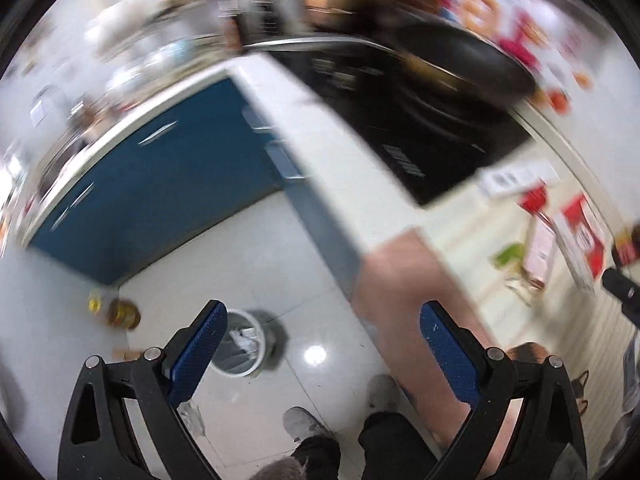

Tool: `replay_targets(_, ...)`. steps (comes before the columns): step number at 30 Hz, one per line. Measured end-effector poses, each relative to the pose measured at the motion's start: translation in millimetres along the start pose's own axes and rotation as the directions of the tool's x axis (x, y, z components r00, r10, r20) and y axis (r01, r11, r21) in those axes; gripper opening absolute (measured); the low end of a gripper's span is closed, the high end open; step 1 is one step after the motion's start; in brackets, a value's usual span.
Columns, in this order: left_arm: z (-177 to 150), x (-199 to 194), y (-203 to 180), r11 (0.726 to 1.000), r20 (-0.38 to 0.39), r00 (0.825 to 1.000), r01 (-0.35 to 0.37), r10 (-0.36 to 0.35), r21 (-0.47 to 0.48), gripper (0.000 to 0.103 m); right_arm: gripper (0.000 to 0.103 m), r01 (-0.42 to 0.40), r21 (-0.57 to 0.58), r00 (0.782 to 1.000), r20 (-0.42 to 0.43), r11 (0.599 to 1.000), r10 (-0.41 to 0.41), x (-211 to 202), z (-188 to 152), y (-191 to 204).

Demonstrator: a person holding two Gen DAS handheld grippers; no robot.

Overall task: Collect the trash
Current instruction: 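Grasp the green vegetable scrap with the left tool while the right tool grasps the pink-red box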

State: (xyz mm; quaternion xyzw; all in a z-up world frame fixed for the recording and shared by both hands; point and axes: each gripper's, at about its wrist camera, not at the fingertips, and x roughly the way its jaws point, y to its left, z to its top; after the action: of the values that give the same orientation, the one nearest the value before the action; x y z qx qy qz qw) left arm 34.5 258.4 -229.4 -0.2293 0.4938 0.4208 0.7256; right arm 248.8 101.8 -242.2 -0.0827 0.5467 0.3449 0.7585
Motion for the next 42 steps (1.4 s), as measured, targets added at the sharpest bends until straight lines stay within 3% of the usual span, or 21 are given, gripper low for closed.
replay_targets(4, 29.6, 31.1, -86.5, 0.989, -0.068, 0.998, 0.024, -0.015, 0.144, 0.099, 0.103, 0.032, 0.184, 0.999, -0.047, 0.982, -0.024, 30.4, 31.8, -98.5)
replay_targets(7, 40.6, 61.0, -127.9, 0.967, -0.079, 0.993, -0.069, 0.091, 0.245, 0.099, 0.091, 0.018, 0.249, 0.995, -0.101, 0.968, 0.007, 58.8, 39.9, -129.1)
replay_targets(8, 44.1, 73.3, -136.1, 0.954, -0.073, 0.985, -0.128, 0.153, 0.272, 0.099, 0.091, 0.002, 0.257, 0.992, -0.12, 0.966, 0.03, 69.4, 42.5, -130.2)
replay_targets(11, 47.8, 94.1, -133.9, 0.938, -0.074, 0.967, -0.214, 0.243, 0.274, 0.099, 0.091, -0.025, 0.238, 0.986, -0.154, 0.971, 0.063, 104.8, 46.9, -109.5)
replay_targets(16, 48.2, 116.8, -113.4, 0.932, -0.126, 0.942, -0.275, 0.31, 0.235, 0.099, 0.091, -0.062, 0.201, 0.971, -0.213, 0.978, 0.105, 158.3, 56.3, -66.3)
replay_targets(19, 46.7, 123.0, -107.8, 0.933, -0.143, 0.937, -0.283, 0.319, 0.223, 0.099, 0.089, -0.004, 0.11, 0.973, -0.229, 0.994, 0.029, 182.7, 62.7, -44.2)
replay_targets(21, 46.7, 127.2, -112.0, 0.936, -0.159, 0.939, -0.265, 0.305, 0.23, 0.099, 0.078, 0.05, 0.022, 0.975, -0.22, 0.999, -0.044, 188.1, 62.1, -34.7)
replay_targets(22, 47.5, 129.9, -116.0, 0.94, -0.167, 0.943, -0.245, 0.287, 0.237, 0.099, 0.067, 0.072, -0.008, 0.974, -0.215, 0.997, -0.072, 188.3, 61.6, -33.5)
replay_targets(27, 44.5, 134.8, -160.1, 0.924, -0.183, 0.965, -0.111, 0.188, 0.366, 0.099, 0.066, 0.108, -0.037, 0.969, -0.222, 0.993, -0.113, 174.8, 52.1, -64.1)
replay_targets(31, 38.1, 140.3, -210.5, 0.864, -0.203, 0.973, 0.008, 0.109, 0.504, 0.099, 0.066, 0.143, -0.016, 0.96, -0.24, 0.99, -0.143, 158.6, 42.6, -103.5)
replay_targets(34, 39.8, 145.6, -232.7, 0.826, -0.208, 0.975, 0.048, 0.085, 0.561, 0.097, 0.066, 0.169, 0.011, 0.954, -0.253, 0.985, -0.161, 149.4, 34.5, -123.7)
replay_targets(37, 43.3, 152.2, -249.0, 0.812, -0.234, 0.971, 0.094, 0.054, 0.576, 0.077, 0.066, 0.17, 0.038, 0.953, -0.259, 0.985, -0.154, 144.9, 27.1, -133.6)
replay_targets(39, 49.4, 149.6, -251.9, 0.82, -0.261, 0.965, 0.151, -0.002, 0.552, 0.045, 0.066, 0.171, 0.047, 0.953, -0.262, 0.984, -0.153, 144.1, 23.5, -135.2)
replay_targets(40, 51.2, 150.1, -251.4, 0.825, -0.282, 0.959, 0.171, -0.015, 0.539, 0.011, 0.066, 0.174, 0.045, 0.952, -0.263, 0.984, -0.157, 144.3, 21.9, -136.2)
replay_targets(42, 51.4, 150.6, -250.4, 0.835, -0.303, 0.953, 0.184, -0.021, 0.519, 0.009, 0.066, 0.175, 0.043, 0.953, -0.259, 0.984, -0.158, 142.7, 19.1, -135.8)
